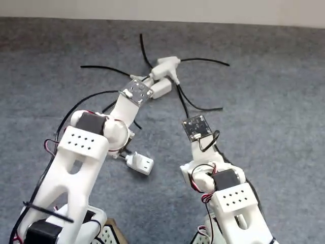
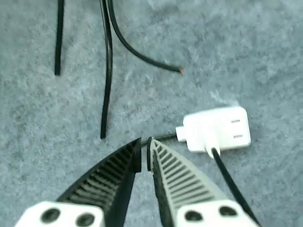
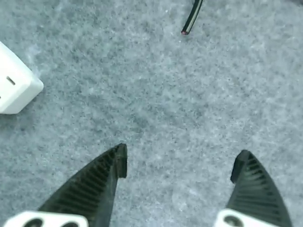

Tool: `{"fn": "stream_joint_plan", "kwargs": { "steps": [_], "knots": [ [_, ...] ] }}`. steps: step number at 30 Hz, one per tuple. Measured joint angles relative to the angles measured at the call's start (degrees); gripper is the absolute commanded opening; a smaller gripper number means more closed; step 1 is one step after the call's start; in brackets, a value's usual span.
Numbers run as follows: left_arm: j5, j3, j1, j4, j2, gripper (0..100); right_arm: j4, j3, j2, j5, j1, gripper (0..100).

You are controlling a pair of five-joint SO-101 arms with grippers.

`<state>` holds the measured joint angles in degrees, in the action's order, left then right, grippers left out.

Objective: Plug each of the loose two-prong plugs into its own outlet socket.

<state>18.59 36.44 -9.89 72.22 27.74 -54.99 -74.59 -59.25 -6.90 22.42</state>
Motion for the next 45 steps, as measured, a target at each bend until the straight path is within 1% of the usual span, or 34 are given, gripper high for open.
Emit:
{"fn": "stream_joint_plan", "kwargs": {
  "steps": [2,4,6,7,9,11,14,18,20,23,26,29,30,33,37,40,42,45],
  "knots": [
    [0.09,-2.29,0.0,-0.88,-2.55,12,0.0,0.0,0.0,0.0,0.0,33.9],
    [0.09,-5.54,0.0,0.09,-5.89,21,0.0,0.0,0.0,0.0,0.0,33.9],
    [0.26,-8.09,1.23,4.04,-9.23,29,0.0,0.0,0.0,0.0,0.0,33.9],
    [0.44,-8.44,2.55,6.77,-10.64,30,0.0,0.0,0.0,0.0,0.0,33.9],
    [0.97,-7.74,5.8,10.73,-11.16,30,0.0,0.0,0.0,0.0,0.0,33.9],
    [3.6,-5.19,8.97,11.52,-9.67,29,0.0,0.0,0.0,0.0,0.0,33.9],
    [6.68,1.67,11.34,12.04,-2.81,29,0.0,0.0,0.0,0.0,0.0,33.9],
    [9.93,11.25,11.43,12.84,11.52,29,0.0,0.0,0.0,0.0,0.0,33.9],
    [10.02,13.8,11.43,13.98,17.58,28,0.0,0.0,0.0,0.0,0.0,33.9],
    [10.55,14.24,11.34,16.18,20.92,28,0.18,0.0,0.0,0.0,0.0,33.9],
    [10.55,12.84,10.73,16.26,20.22,28,1.23,-0.44,0.0,0.0,0.0,33.9],
    [10.11,6.77,7.82,16.7,14.86,28,1.41,-0.44,0.0,0.0,0.0,33.9],
    [8.88,4.13,6.24,16.7,11.96,28,1.49,-0.44,0.0,0.0,0.0,33.9],
    [5.54,-4.92,1.93,16.79,-0.53,28,1.49,-0.44,0.0,0.0,0.0,33.9],
    [3.78,-15.82,-3.96,18.55,-17.23,28,1.49,-0.44,0.0,0.0,0.0,33.9],
    [2.2,-20.04,-8.62,18.73,-21.89,28,1.49,-0.44,0.0,0.0,0.0,33.9],
    [1.23,-23.12,-9.49,17.23,-23.91,28,1.49,-0.44,0.0,0.0,0.0,33.9],
    [0.7,-28.04,-8.88,15.91,-28.13,28,1.49,-0.44,0.0,0.0,0.0,33.9]
  ]
}}
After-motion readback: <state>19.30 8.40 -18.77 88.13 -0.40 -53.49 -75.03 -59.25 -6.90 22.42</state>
